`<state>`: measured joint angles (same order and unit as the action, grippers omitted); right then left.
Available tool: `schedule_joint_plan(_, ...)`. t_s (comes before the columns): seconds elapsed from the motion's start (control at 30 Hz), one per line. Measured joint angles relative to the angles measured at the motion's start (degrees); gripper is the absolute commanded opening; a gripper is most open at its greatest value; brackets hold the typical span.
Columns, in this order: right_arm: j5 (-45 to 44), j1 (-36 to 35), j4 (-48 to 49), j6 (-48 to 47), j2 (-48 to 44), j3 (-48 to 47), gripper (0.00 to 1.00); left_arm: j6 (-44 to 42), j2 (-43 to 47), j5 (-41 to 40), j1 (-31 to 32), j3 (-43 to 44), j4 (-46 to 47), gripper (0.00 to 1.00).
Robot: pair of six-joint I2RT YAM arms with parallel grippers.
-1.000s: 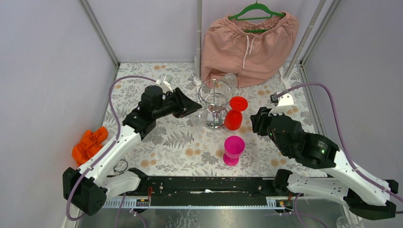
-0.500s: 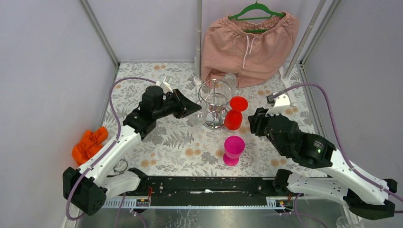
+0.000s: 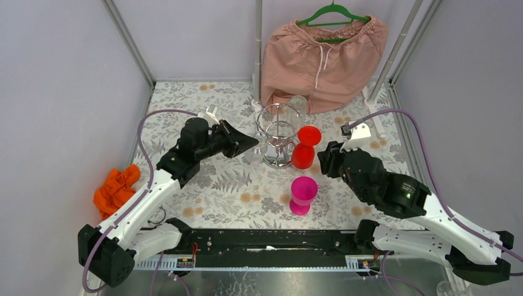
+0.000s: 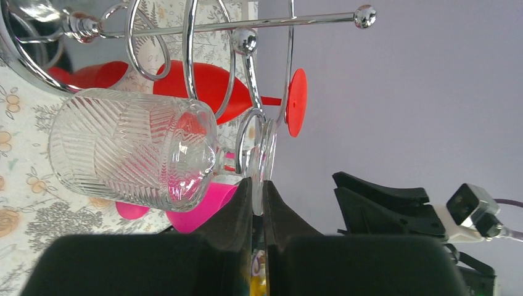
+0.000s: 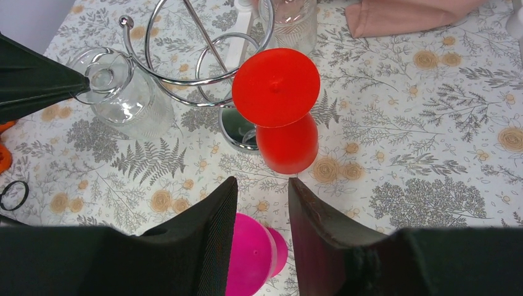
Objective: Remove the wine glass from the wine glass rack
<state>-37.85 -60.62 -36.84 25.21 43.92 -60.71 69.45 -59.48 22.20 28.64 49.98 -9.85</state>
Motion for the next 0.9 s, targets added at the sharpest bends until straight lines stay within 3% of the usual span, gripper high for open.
schedule_joint_plan(0.37, 1.44, 0.0, 1.97, -0.96, 0.98, 0.7, 0.43, 8.2, 1.84, -0.15, 0.63, -2.23, 2.49, 0.0)
schedule_joint_plan(0.9, 1.86, 0.0, 3.39, -1.73, 2.16, 0.96, 0.43, 12.11, 3.45, -0.26, 0.63, -2.23, 2.08, 0.0)
